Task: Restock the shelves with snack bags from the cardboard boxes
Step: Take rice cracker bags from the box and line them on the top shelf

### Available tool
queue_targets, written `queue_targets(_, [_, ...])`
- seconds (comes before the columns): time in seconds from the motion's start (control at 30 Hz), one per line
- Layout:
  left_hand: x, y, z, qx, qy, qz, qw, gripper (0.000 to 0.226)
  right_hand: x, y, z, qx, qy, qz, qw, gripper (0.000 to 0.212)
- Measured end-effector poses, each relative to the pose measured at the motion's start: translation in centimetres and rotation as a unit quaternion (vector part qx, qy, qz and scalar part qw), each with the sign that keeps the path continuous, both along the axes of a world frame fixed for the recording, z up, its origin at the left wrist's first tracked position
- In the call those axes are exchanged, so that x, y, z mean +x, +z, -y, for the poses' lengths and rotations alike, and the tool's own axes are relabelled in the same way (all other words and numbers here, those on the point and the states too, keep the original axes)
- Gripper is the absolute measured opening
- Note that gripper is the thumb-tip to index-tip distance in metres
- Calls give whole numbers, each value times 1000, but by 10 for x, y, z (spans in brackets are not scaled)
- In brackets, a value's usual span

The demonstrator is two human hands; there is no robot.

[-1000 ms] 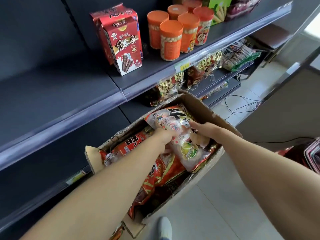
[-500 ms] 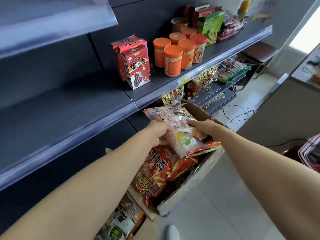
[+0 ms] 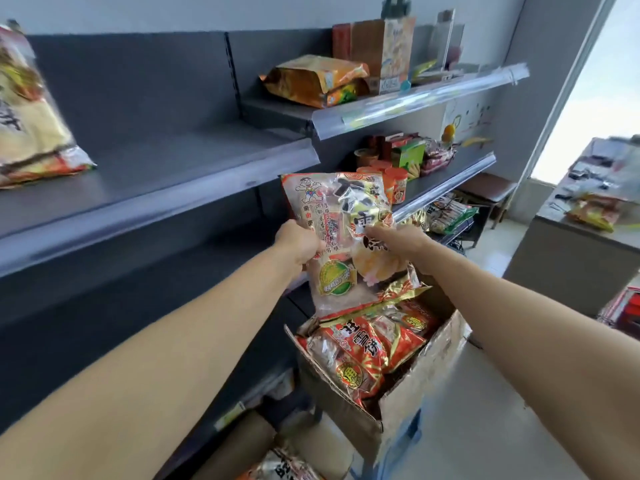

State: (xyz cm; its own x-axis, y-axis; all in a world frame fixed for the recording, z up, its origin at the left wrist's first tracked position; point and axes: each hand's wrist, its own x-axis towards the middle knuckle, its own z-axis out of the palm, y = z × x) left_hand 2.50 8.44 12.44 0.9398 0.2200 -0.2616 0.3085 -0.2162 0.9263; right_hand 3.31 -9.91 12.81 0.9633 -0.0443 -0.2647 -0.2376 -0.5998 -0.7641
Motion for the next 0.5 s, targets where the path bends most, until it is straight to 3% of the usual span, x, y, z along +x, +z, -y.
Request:
queue_targets(0.27, [-72,101,-99,115,101,205,967,35,-56,101,-110,16,59,173,983,58])
queue_targets(0.37, [-88,126,-134,146,144,241,949,32,-55,125,-150,29,63,208,976,57])
queue_targets(0.5, [-99,156,-180,168,188,280,926,44,-36,152,-207,68,95,243,963,47])
